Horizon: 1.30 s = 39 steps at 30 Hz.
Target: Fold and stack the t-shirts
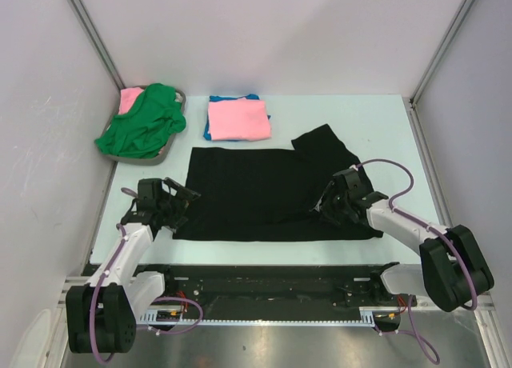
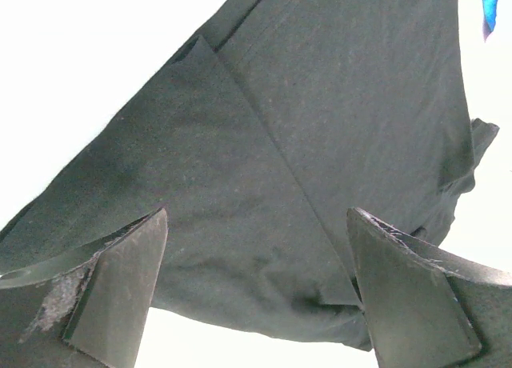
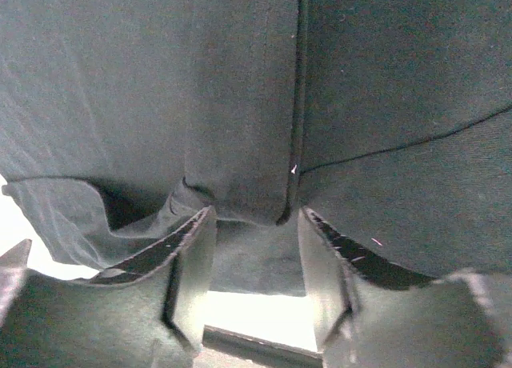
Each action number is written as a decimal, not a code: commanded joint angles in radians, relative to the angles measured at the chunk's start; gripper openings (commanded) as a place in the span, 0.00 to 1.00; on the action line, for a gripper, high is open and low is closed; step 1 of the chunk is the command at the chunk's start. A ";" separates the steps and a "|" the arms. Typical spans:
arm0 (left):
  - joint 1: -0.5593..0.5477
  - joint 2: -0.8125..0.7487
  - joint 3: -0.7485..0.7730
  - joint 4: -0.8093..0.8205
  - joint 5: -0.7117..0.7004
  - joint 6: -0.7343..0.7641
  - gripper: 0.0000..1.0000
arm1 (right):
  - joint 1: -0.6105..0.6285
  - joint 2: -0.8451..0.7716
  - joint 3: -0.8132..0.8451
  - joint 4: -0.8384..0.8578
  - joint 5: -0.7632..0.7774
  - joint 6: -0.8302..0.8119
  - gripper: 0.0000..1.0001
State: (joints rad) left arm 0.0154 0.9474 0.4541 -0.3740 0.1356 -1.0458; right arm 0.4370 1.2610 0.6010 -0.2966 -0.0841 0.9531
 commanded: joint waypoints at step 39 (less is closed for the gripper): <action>0.043 0.019 -0.029 0.046 0.010 0.056 0.97 | -0.024 0.233 0.260 0.491 -0.128 -0.109 1.00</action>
State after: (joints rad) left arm 0.0441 0.9760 0.4370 -0.3519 0.1352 -1.0210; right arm 0.4511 1.6020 0.8196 0.1238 -0.2264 0.8902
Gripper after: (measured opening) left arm 0.974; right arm 0.993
